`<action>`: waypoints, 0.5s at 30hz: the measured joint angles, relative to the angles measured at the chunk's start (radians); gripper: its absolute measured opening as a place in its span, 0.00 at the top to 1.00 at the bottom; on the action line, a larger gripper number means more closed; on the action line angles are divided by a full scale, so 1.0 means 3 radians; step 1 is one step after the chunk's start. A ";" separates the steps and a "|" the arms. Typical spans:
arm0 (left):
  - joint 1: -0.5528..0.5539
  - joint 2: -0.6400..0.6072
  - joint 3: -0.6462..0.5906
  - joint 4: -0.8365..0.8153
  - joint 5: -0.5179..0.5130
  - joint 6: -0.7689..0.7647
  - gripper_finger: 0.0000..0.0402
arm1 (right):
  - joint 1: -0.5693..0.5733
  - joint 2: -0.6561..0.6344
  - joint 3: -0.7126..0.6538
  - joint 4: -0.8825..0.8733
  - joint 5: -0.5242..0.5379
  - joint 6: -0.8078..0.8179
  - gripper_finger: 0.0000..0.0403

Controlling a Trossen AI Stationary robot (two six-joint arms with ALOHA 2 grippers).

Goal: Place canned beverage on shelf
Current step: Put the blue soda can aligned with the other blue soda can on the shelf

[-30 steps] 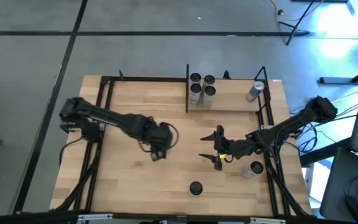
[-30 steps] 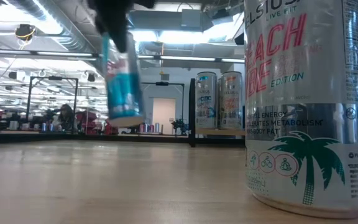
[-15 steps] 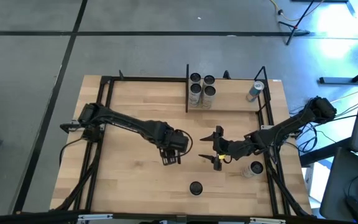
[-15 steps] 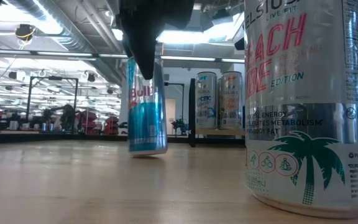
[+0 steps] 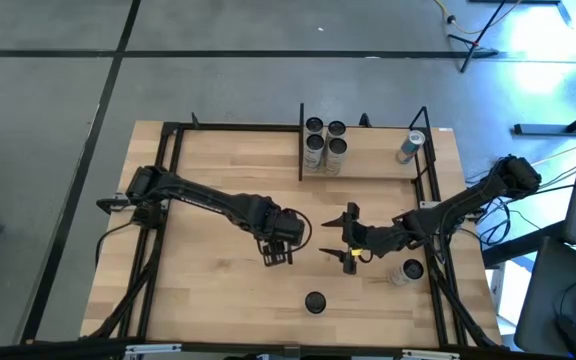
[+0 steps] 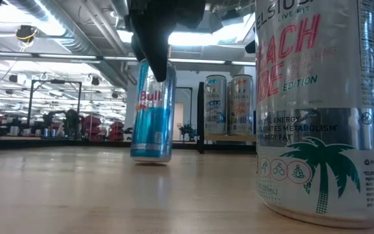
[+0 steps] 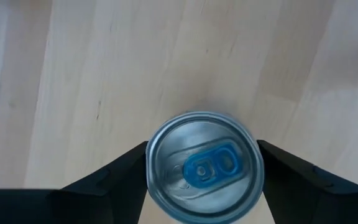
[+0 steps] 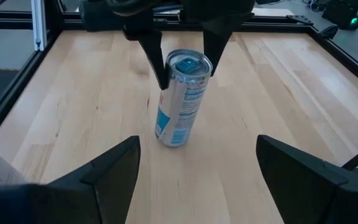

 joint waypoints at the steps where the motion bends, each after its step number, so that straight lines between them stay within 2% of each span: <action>1: 0.0000 -0.0003 0.0000 0.0001 0.0004 -0.0003 0.36 | 0.0000 0.0000 0.0000 0.0000 0.0000 0.0000 0.25; 15: 0.0000 -0.0054 -0.0001 -0.0035 0.0036 0.0099 0.36 | 0.0000 0.0000 0.0000 -0.0001 0.0001 0.0001 0.25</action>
